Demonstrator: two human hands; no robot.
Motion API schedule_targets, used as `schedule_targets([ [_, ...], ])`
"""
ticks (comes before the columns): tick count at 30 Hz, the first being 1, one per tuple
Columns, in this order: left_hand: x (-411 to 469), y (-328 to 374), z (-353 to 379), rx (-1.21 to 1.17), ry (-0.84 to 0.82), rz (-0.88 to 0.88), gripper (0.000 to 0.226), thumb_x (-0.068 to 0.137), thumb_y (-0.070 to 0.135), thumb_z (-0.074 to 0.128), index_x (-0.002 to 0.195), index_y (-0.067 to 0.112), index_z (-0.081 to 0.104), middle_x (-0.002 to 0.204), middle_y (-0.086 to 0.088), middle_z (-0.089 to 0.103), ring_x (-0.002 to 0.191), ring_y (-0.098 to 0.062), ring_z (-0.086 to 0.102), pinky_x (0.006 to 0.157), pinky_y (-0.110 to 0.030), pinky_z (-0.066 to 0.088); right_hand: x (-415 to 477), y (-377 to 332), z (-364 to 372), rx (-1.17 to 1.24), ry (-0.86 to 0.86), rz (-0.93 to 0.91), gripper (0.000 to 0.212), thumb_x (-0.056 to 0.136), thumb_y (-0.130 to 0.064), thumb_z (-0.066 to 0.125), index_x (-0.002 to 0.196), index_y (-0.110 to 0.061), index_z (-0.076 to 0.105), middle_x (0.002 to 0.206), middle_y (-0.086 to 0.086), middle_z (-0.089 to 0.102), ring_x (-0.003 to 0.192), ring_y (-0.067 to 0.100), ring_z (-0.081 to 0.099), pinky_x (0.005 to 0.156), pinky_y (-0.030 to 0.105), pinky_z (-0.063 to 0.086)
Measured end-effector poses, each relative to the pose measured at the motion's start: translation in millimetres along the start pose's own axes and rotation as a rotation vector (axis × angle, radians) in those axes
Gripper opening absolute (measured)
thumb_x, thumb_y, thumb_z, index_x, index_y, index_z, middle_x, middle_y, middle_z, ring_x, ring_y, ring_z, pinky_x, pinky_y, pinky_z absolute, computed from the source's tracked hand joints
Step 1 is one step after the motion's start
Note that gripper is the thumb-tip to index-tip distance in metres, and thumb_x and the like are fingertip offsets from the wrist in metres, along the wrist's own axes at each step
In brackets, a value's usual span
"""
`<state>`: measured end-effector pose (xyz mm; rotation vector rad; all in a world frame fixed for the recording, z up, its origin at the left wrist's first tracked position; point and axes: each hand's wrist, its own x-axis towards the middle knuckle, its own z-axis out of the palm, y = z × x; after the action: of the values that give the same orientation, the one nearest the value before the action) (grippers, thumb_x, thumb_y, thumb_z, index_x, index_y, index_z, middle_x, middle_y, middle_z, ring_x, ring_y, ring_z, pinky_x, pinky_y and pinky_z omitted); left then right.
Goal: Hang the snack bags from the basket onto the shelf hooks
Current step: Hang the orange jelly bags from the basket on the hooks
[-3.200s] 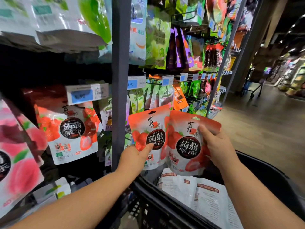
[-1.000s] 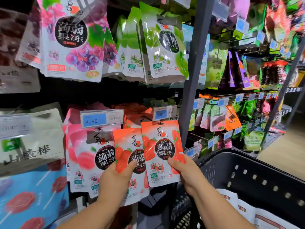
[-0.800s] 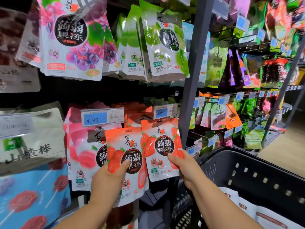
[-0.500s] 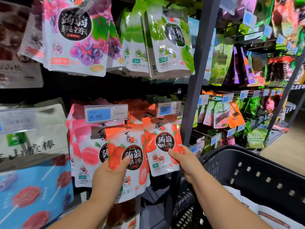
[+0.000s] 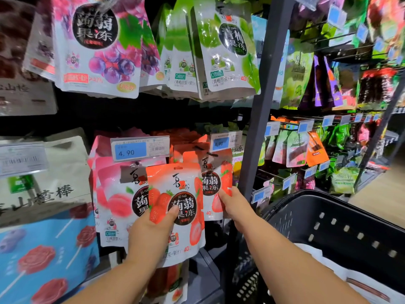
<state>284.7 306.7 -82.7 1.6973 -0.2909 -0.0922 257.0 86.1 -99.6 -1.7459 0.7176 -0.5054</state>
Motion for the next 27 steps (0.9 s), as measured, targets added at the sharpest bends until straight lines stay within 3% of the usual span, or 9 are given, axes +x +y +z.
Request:
schedule_targets([
  [2, 1, -1, 2, 0.011, 0.003, -0.004, 0.025, 0.085, 0.039, 0.072, 0.071, 0.019, 0.067, 0.069, -0.005, 0.071, 0.076, -0.029, 0.067, 0.08, -0.04, 0.053, -7, -3, -4, -0.052, 0.014, -0.029, 0.041, 0.086, -0.053, 0.058, 0.117, -0.027, 0.051, 0.113, 0.001, 0.068, 0.102, 0.025, 0.064, 0.093, 0.042, 0.052],
  [6, 1, -3, 10, -0.01, -0.027, -0.013, 0.02, 0.085, 0.039, 0.073, 0.076, 0.021, 0.069, 0.072, 0.0, 0.071, 0.078, -0.026, 0.067, 0.078, -0.039, 0.053, -25, 3, -12, -0.114, 0.154, -0.12, 0.043, 0.093, -0.026, 0.064, 0.132, -0.023, 0.044, 0.111, -0.007, 0.06, 0.102, 0.013, 0.06, 0.087, 0.03, 0.047],
  [10, -2, -1, 18, -0.03, -0.075, -0.007, 0.017, 0.086, 0.037, 0.072, 0.094, 0.023, 0.07, 0.08, 0.006, 0.071, 0.085, -0.023, 0.066, 0.079, -0.034, 0.048, -48, 17, -13, -0.162, 0.285, -0.292, 0.035, 0.095, -0.033, 0.061, 0.126, -0.021, 0.052, 0.118, -0.007, 0.058, 0.109, 0.012, 0.054, 0.094, 0.029, 0.046],
  [13, -4, 2, 25, -0.067, -0.111, 0.015, 0.015, 0.088, 0.032, 0.071, 0.097, 0.039, 0.061, 0.085, 0.018, 0.064, 0.083, -0.007, 0.061, 0.08, -0.028, 0.046, -60, 22, -15, -0.019, 0.121, -0.225, 0.012, 0.097, -0.036, 0.058, 0.103, -0.026, 0.057, 0.101, -0.006, 0.064, 0.094, 0.012, 0.06, 0.078, 0.016, 0.045],
  [16, -7, 4, 35, -0.12, -0.171, -0.01, 0.011, 0.089, 0.031, 0.07, 0.097, 0.035, 0.064, 0.087, 0.017, 0.067, 0.084, 0.001, 0.062, 0.069, -0.018, 0.043, -68, 25, -15, 0.19, -0.14, -0.058, 0.026, 0.094, -0.046, 0.06, 0.112, -0.026, 0.062, 0.109, -0.002, 0.072, 0.103, 0.013, 0.068, 0.092, 0.029, 0.051],
  [19, -9, 4, 48, -0.119, -0.181, -0.006, 0.009, 0.089, 0.029, 0.069, 0.097, 0.025, 0.07, 0.085, 0.009, 0.072, 0.075, 0.001, 0.067, 0.058, -0.008, 0.044, -74, 27, -17, 0.323, -0.285, -0.004, 0.026, 0.093, -0.029, 0.066, 0.115, -0.016, 0.061, 0.104, 0.001, 0.075, 0.096, 0.019, 0.071, 0.087, 0.038, 0.055],
  [21, -10, 5, 56, -0.149, -0.196, -0.004, 0.011, 0.09, 0.026, 0.069, 0.099, 0.02, 0.071, 0.084, 0.007, 0.073, 0.066, 0.005, 0.066, 0.051, -0.003, 0.042, -75, 29, -20, 0.396, -0.333, -0.015, 0.018, 0.092, -0.013, 0.067, 0.108, -0.011, 0.058, 0.088, -0.001, 0.074, 0.077, 0.015, 0.071, 0.068, 0.031, 0.056],
  [24, -9, 6, 67, -0.176, -0.214, -0.024, 0.019, 0.089, 0.029, 0.07, 0.104, 0.017, 0.073, 0.089, 0.004, 0.076, 0.078, -0.007, 0.071, 0.059, -0.01, 0.049, -73, 31, -27, 0.465, -0.307, -0.053, 0.029, 0.081, -0.011, 0.075, 0.103, -0.007, 0.058, 0.082, 0.003, 0.072, 0.07, 0.015, 0.069, 0.058, 0.025, 0.053],
  [27, -7, 7, 78, -0.201, -0.237, -0.033, 0.023, 0.09, 0.034, 0.068, 0.11, 0.024, 0.07, 0.097, 0.007, 0.076, 0.09, -0.011, 0.072, 0.083, -0.03, 0.056, -68, 33, -32, 0.505, -0.217, -0.09, 0.037, 0.071, -0.017, 0.072, 0.104, -0.005, 0.058, 0.085, 0.008, 0.071, 0.076, 0.019, 0.069, 0.063, 0.027, 0.054],
])
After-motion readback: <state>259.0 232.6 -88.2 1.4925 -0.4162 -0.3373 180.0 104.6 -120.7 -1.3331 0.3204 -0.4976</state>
